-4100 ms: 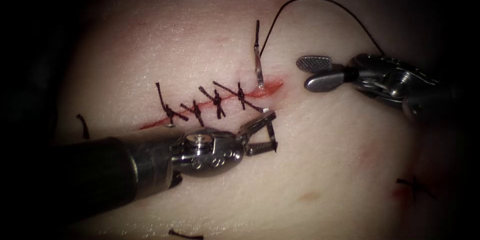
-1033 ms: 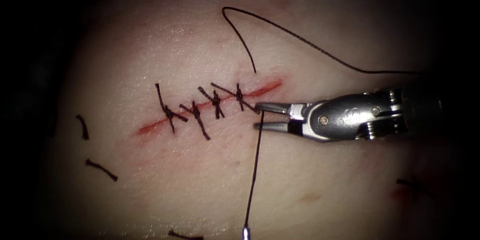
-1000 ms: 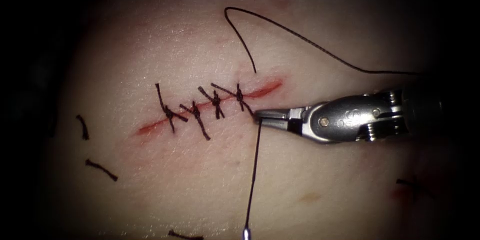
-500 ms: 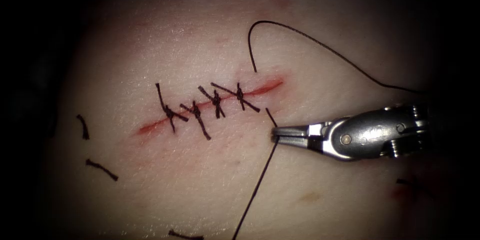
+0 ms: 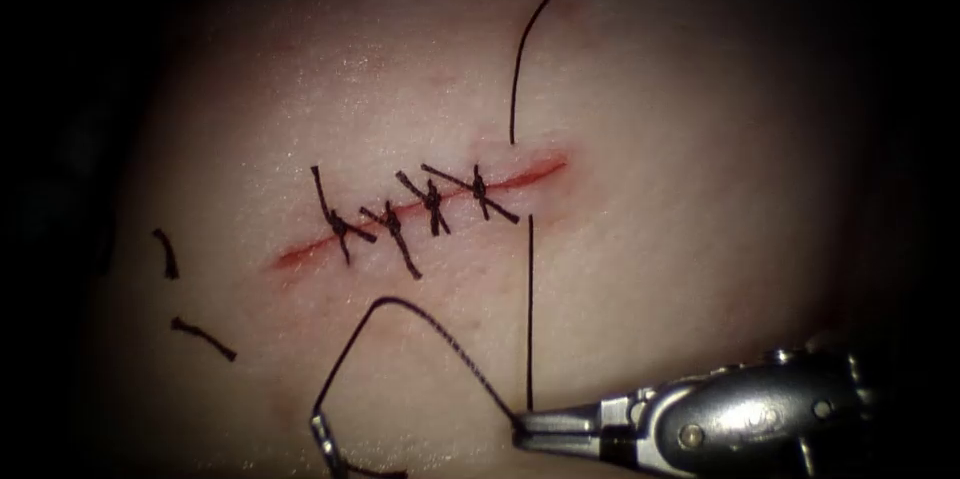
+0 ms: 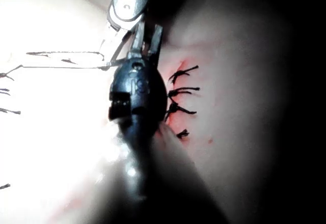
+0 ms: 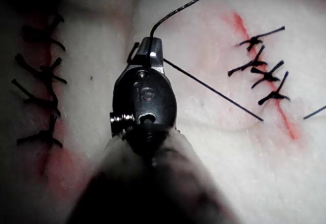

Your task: Wound Closure

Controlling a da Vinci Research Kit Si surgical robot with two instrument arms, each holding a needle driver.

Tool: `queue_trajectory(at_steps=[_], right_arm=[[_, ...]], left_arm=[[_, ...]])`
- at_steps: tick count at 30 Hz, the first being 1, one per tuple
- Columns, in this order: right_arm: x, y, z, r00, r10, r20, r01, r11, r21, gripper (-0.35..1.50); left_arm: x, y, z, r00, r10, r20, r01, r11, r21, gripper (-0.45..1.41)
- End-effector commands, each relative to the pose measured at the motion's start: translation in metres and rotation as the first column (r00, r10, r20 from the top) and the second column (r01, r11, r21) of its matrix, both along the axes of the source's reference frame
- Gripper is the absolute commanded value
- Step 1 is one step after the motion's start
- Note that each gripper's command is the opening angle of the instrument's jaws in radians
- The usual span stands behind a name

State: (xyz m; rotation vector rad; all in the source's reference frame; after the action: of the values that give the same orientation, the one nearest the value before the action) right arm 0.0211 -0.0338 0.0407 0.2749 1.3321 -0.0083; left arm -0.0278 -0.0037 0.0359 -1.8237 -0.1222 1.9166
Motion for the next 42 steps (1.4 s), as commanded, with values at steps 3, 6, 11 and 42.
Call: queue_trajectory(at_steps=[3,6,11,42], right_arm=[[0.0017,-0.0012,-0.0007,1.0,-0.004,-0.008,0.004,1.0,0.006,-0.35],[0.0016,0.0004,-0.0003,1.0,0.019,-0.016,-0.019,0.999,0.027,0.41],[-0.0004,0.0043,0.0016,0.996,0.092,0.016,-0.09,0.991,-0.096,1.3],[0.0004,0.0087,0.0129,0.965,0.21,0.154,-0.165,0.95,-0.264,-0.35]], left_arm=[[0.0006,-0.0003,0.0002,1.0,-0.026,-0.002,0.026,1.0,-0.017,-0.45],[0.0019,-0.0004,-0.0003,0.998,-0.055,0.004,0.055,0.998,-0.037,-0.45],[0.0067,-0.0001,-0.0015,0.985,-0.172,-0.015,0.169,0.981,-0.096,-0.45],[0.008,-0.0004,-0.0033,0.971,-0.239,-0.03,0.231,0.961,-0.152,-0.45]])
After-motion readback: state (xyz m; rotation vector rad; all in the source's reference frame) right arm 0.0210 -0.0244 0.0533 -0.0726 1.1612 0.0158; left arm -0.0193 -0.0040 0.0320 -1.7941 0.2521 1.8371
